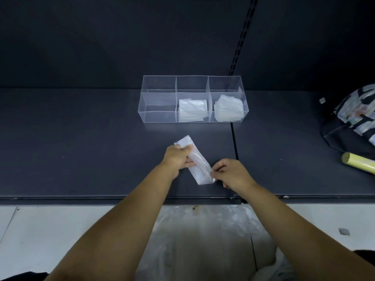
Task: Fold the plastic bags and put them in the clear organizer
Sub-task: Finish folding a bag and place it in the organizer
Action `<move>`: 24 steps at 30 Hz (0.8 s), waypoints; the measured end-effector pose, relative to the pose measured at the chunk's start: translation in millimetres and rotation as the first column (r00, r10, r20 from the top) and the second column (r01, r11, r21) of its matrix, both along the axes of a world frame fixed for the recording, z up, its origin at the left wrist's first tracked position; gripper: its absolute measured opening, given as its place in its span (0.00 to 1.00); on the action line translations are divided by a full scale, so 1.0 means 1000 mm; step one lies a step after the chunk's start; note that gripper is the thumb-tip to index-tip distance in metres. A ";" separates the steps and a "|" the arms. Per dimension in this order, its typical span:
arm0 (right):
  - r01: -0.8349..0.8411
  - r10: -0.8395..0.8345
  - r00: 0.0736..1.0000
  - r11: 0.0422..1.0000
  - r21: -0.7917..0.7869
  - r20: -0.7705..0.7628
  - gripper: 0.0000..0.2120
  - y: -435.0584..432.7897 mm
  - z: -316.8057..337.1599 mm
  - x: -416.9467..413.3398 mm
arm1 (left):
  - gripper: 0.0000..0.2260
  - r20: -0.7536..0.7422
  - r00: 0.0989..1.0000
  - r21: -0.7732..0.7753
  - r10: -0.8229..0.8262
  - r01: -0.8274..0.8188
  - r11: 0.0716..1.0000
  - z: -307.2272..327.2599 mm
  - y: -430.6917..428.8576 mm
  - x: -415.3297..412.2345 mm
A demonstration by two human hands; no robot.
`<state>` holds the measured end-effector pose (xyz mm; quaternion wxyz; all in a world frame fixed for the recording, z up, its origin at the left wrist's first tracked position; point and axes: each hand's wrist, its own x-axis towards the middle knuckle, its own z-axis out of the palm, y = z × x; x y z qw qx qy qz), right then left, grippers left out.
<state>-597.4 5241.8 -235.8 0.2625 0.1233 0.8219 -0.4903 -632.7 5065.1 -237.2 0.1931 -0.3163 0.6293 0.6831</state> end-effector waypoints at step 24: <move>-0.013 0.014 1.000 0.999 0.051 -0.013 0.03 -0.005 0.011 0.007 | 0.09 -0.321 0.892 -0.740 -0.319 -0.026 0.672 0.010 0.034 0.121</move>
